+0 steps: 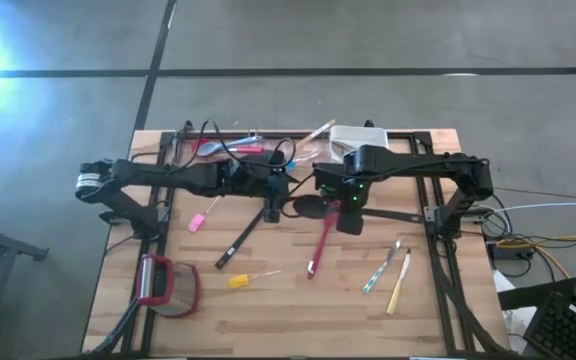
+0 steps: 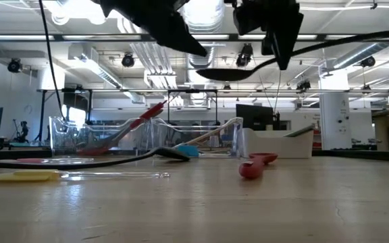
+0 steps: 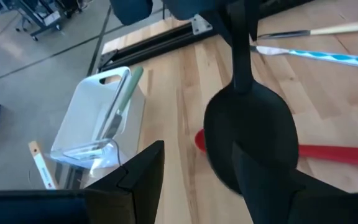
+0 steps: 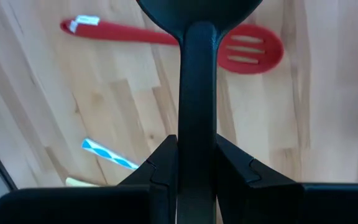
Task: Pick & Place Kitchen Items
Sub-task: Put the right black serving spoon into the left transparent bin
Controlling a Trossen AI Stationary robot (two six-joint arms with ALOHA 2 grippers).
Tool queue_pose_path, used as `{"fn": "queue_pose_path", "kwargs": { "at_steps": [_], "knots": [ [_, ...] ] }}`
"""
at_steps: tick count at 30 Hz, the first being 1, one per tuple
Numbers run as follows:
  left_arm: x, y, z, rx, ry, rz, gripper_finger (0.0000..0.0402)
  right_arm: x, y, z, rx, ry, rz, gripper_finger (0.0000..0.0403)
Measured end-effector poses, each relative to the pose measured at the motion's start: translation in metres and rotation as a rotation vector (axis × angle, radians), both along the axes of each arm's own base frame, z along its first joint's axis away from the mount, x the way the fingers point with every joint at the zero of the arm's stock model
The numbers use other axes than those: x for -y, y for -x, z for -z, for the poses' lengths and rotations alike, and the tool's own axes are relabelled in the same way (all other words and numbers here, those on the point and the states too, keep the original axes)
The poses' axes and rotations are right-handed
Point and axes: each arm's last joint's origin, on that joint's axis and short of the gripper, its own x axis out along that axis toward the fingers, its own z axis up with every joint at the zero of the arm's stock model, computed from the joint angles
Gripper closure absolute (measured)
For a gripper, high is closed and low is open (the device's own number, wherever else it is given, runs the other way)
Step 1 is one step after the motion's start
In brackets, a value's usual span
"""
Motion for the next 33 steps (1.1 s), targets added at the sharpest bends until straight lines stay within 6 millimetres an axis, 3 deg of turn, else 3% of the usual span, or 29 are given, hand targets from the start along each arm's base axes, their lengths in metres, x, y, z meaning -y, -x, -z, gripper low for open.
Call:
{"fn": "queue_pose_path", "kwargs": {
  "at_steps": [4, 9, 13, 20, 24, 33],
  "knots": [
    [0.000, 0.003, -0.003, 0.003, 0.002, -0.002, 0.0206, 0.000, -0.001, -0.007, 0.034, 0.003, 0.000, 0.0343],
    [0.000, 0.024, -0.015, -0.014, 0.031, -0.032, 0.0206, -0.004, -0.001, -0.010, 0.045, 0.007, -0.019, 0.0343],
    [-0.006, 0.038, -0.008, -0.015, 0.100, -0.092, 0.0206, -0.007, -0.001, -0.021, 0.083, 0.083, -0.037, 0.0343],
    [-0.013, 0.047, 0.013, 0.290, 0.353, -0.175, 0.0206, -0.008, 0.000, -0.038, 0.136, 0.371, 0.024, 0.0343],
    [-0.011, 0.048, 0.006, 0.506, 0.518, -0.134, 0.0207, -0.005, -0.002, -0.037, 0.134, 0.533, 0.074, 0.0343],
    [-0.013, 0.049, -0.001, 0.599, 0.630, -0.186, 0.0207, -0.001, -0.007, -0.040, 0.184, 0.651, 0.124, 0.0343]
  ]
}}
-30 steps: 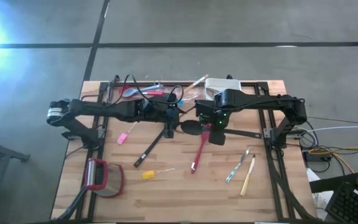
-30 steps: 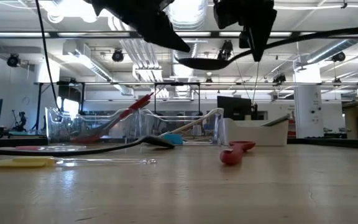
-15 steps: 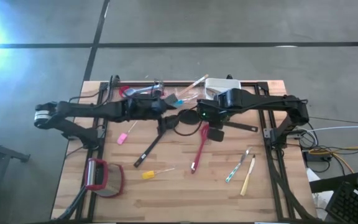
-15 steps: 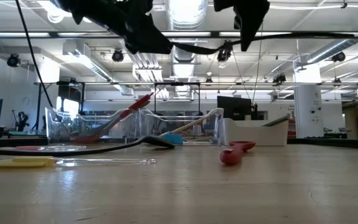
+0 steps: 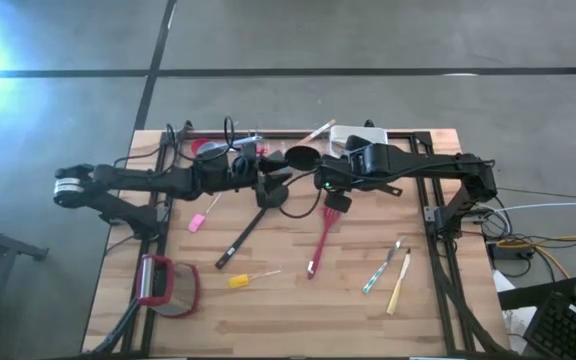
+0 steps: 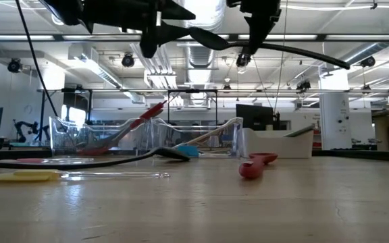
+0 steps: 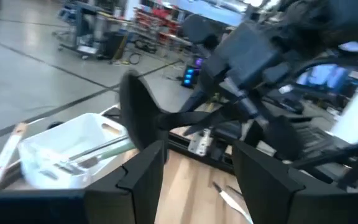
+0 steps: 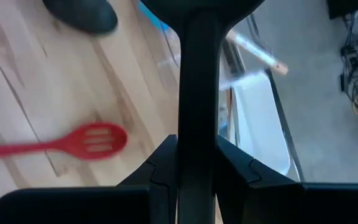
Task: Pick & Place Kitchen Items
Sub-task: Put the right black serving spoon into the left transparent bin
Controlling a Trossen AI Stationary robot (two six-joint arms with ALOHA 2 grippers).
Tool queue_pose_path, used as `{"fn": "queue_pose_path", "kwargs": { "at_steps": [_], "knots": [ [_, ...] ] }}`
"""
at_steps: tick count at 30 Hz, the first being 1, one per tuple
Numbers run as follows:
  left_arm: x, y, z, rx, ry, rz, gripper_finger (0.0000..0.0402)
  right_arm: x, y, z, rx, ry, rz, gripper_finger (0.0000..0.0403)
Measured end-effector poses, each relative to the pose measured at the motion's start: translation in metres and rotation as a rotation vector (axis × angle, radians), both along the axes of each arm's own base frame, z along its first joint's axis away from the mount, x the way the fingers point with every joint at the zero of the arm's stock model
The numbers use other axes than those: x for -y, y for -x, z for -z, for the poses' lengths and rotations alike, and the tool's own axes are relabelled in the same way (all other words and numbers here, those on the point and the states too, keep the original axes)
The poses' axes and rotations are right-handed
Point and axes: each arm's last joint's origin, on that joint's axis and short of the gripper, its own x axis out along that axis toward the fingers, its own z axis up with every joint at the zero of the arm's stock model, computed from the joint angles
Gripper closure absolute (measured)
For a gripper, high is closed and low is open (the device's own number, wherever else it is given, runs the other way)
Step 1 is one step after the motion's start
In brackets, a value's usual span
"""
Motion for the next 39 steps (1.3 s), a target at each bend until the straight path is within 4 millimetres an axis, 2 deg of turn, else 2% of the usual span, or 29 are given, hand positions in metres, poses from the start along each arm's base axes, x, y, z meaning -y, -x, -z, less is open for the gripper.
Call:
{"fn": "queue_pose_path", "kwargs": {
  "at_steps": [12, 23, 33, 39],
  "knots": [
    [-0.006, 0.002, 0.002, -0.012, 0.018, -0.168, 0.0207, -0.002, -0.004, -0.006, 0.048, 0.049, -0.016, 0.0343],
    [-0.008, 0.002, 0.003, -0.015, 0.022, -0.207, 0.0207, -0.006, -0.001, -0.024, 0.099, 0.093, 0.000, 0.0343],
    [-0.007, 0.002, -0.006, 0.071, -0.003, -0.170, 0.0206, -0.008, -0.008, -0.019, 0.141, 0.084, -0.003, 0.0343],
    [-0.011, 0.003, -0.008, 0.089, -0.017, -0.195, 0.0206, -0.015, -0.018, -0.020, 0.232, -0.002, -0.083, 0.0343]
  ]
}}
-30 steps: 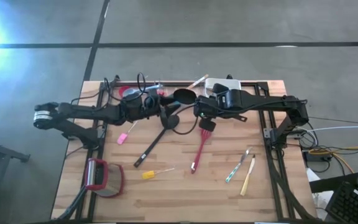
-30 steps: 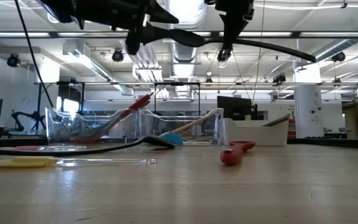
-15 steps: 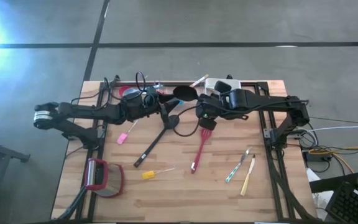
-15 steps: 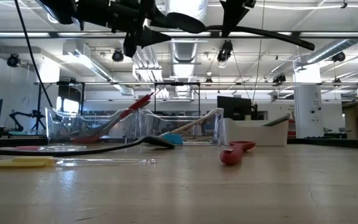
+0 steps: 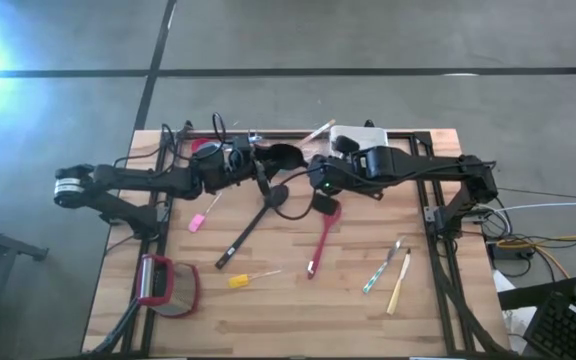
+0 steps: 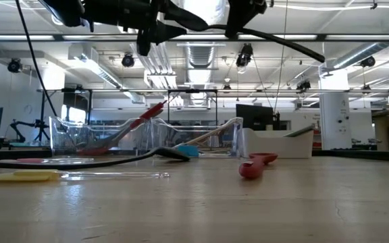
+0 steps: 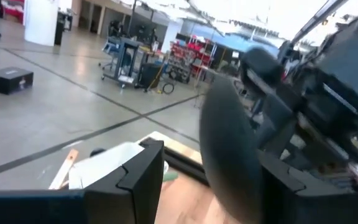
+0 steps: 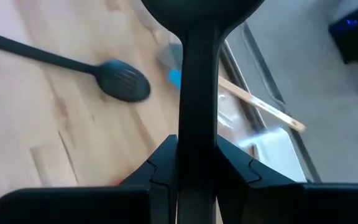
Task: Pick & Place Kitchen Items
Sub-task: Put the right black serving spoon into the left transparent bin
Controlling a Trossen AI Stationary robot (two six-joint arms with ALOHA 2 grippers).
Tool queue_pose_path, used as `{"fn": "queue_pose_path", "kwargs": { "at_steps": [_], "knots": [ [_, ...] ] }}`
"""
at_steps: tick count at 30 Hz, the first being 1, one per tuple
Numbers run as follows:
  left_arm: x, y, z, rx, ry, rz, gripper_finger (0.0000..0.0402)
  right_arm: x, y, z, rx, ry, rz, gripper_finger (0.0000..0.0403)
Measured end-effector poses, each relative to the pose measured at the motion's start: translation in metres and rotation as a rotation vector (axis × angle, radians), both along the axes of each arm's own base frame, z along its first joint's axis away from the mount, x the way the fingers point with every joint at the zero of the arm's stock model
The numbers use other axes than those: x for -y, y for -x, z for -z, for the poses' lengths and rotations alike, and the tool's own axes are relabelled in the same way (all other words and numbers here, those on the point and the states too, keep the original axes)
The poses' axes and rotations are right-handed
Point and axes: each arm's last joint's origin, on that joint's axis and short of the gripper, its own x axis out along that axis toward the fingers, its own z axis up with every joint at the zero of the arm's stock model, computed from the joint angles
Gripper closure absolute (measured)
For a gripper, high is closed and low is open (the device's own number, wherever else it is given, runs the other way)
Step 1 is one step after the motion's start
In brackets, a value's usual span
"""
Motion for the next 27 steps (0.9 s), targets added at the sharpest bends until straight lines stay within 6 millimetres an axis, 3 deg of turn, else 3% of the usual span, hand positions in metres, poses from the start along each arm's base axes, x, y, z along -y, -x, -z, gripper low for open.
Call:
{"fn": "queue_pose_path", "kwargs": {
  "at_steps": [8, 15, 27],
  "knots": [
    [-0.0028, 0.0008, -0.0078, 0.023, -0.077, -0.021, 0.0225, -0.0038, -0.0024, -0.0007, 0.021, -0.014, -0.027, 0.0343],
    [-0.0023, 0.0003, -0.0088, -0.013, -0.171, -0.007, 0.0377, -0.0046, -0.0022, -0.0002, 0.018, -0.036, -0.037, 0.0345],
    [-0.0023, 0.0001, -0.0080, -0.025, -0.184, 0.010, 0.0380, -0.0054, -0.0004, 0.0005, 0.015, -0.066, -0.018, 0.0340]
  ]
}}
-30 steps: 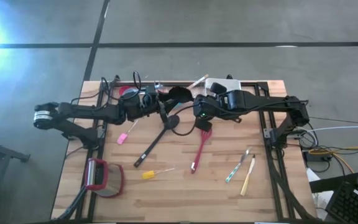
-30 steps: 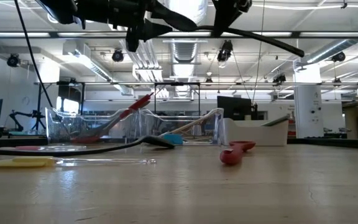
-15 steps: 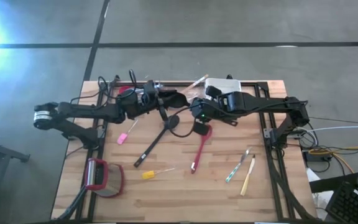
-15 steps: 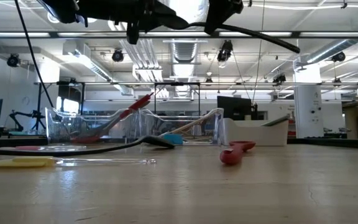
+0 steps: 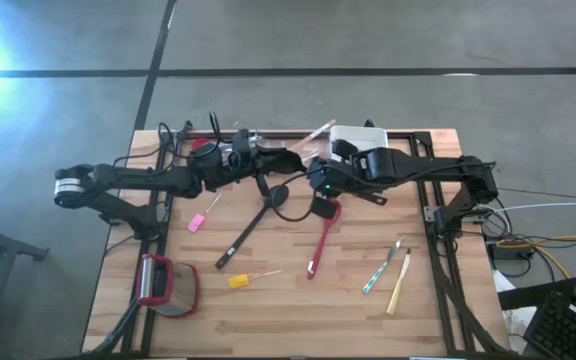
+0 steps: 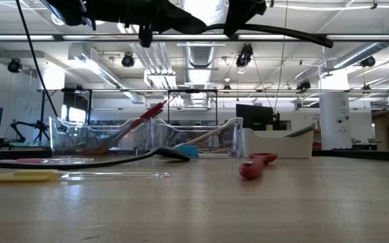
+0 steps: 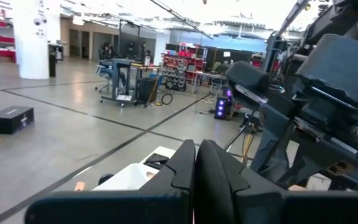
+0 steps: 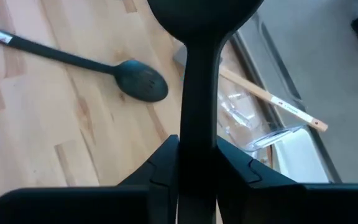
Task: Pick & Place Kitchen Items
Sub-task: Put the right black serving spoon into the left transparent bin
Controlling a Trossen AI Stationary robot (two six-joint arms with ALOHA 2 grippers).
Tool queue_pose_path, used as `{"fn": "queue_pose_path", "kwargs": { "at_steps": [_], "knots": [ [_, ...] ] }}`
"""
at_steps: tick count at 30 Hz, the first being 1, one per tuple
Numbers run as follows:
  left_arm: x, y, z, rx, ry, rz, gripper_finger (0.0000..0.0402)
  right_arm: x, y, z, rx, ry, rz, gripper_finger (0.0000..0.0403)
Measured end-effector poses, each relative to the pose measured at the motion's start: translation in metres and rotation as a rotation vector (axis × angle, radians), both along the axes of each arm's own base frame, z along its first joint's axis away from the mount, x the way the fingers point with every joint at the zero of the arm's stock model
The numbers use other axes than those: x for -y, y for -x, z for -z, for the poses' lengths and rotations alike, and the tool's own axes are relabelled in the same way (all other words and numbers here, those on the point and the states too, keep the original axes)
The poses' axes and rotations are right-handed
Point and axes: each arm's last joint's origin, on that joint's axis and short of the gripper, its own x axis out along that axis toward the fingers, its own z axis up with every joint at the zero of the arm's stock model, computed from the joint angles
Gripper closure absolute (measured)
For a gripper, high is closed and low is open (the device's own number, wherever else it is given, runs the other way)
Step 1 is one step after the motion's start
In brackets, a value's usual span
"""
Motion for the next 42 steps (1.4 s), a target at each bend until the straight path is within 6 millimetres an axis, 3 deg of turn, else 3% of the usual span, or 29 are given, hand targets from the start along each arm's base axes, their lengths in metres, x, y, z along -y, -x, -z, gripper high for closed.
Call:
{"fn": "queue_pose_path", "kwargs": {
  "at_steps": [7, 12, 23, 32, 42],
  "knots": [
    [-0.004, 0.001, 0.001, -0.013, -0.004, -0.017, 0.0380, -0.001, 0.017, 0.008, -0.170, -0.067, 0.046, 0.0238],
    [-0.007, 0.002, 0.001, -0.011, -0.003, -0.030, 0.0380, -0.002, 0.029, 0.011, -0.265, -0.086, 0.128, 0.0207],
    [-0.007, 0.005, -0.003, 0.005, -0.004, -0.027, 0.0380, -0.014, 0.035, 0.014, -0.289, -0.078, 0.169, 0.0222],
    [-0.011, 0.020, -0.011, 0.007, 0.069, -0.041, 0.0380, -0.028, 0.037, 0.034, -0.328, 0.051, 0.185, 0.0239],
    [-0.011, 0.026, -0.012, -0.032, 0.065, -0.058, 0.0380, -0.033, 0.040, 0.049, -0.383, 0.071, 0.181, 0.0266]
  ]
}}
